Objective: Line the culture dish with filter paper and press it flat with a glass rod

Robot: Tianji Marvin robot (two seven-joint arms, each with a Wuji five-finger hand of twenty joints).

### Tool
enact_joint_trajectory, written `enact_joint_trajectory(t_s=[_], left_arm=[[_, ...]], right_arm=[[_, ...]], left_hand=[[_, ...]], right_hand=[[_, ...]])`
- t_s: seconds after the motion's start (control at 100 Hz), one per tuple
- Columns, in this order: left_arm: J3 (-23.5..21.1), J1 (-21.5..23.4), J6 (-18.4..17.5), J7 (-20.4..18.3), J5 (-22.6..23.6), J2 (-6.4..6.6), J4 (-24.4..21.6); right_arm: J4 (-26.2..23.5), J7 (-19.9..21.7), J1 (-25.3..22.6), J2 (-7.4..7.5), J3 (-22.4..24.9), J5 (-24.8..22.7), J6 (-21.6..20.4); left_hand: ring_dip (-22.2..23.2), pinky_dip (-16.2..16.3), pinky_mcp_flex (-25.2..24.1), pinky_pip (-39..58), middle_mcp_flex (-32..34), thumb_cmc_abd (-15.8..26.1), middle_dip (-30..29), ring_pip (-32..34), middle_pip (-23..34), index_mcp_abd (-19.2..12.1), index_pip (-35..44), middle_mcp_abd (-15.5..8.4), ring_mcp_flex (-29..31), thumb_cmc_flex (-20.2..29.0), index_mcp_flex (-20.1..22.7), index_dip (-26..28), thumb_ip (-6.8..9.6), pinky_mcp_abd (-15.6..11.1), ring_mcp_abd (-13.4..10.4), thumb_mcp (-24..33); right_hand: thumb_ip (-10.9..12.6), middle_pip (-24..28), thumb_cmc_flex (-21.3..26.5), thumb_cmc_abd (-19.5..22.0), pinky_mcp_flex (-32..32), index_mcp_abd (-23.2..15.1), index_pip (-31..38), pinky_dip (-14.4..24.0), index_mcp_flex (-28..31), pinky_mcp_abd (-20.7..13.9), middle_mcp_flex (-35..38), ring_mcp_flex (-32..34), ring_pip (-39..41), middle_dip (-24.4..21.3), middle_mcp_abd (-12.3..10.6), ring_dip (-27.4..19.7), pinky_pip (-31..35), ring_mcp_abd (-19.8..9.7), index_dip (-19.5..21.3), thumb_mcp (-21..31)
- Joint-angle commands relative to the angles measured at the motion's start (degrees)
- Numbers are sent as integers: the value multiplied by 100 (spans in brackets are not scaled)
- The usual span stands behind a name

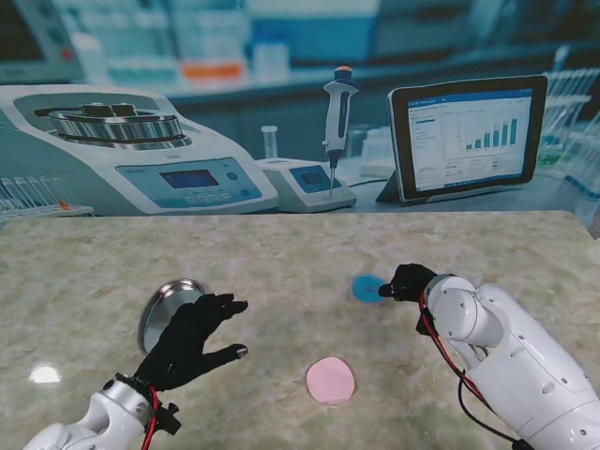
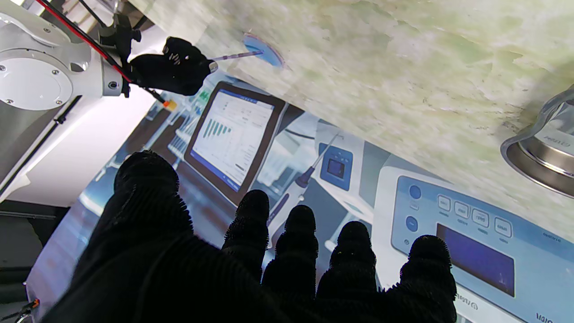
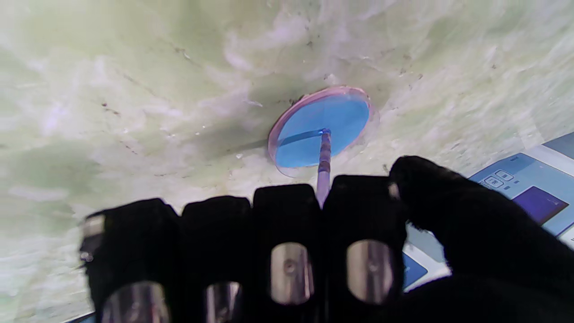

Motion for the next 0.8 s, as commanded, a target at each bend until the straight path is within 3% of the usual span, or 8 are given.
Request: enact_joint_trajectory(t_s=[0.0, 0.43, 0.79], left_arm=[[-1, 21, -17, -6, 3, -6, -3], [-11, 28, -61, -24, -49, -5, 11], [13, 102, -426, 14, -23, 5, -10]], right_arm=[[46, 86, -11, 9, -44, -34, 77], [-109, 189, -148, 48, 70, -315, 346], [-450, -2, -400, -5, 333, -75, 106]], left_hand=[[-64, -220, -17, -249, -227, 181, -118, -86, -121, -55, -168, -30, -172, 146, -50, -71, 160, -198, -184, -148], [-82, -225, -21, -235, -230, 180, -119, -94, -133, -64, -168, -27, -170, 141, -45, -70, 161, -212, -194, -151], [-62, -185, -25, -185, -127, 176, -62, -75, 58, -337, -29, -191, -162, 134, 3, 5, 161, -217, -198, -150]], right_hand=[[164, 1100, -96, 29, 282, 477, 656, 179, 275, -87, 322, 174, 709, 106, -297, 216, 1733, -880, -35, 3], [169, 1099, -77, 63, 286, 477, 656, 180, 275, -118, 321, 176, 706, 109, -319, 222, 1733, -914, -34, -51], [178, 1099, -89, 62, 285, 477, 656, 187, 275, -112, 321, 176, 707, 109, -315, 226, 1733, -911, -34, -48]])
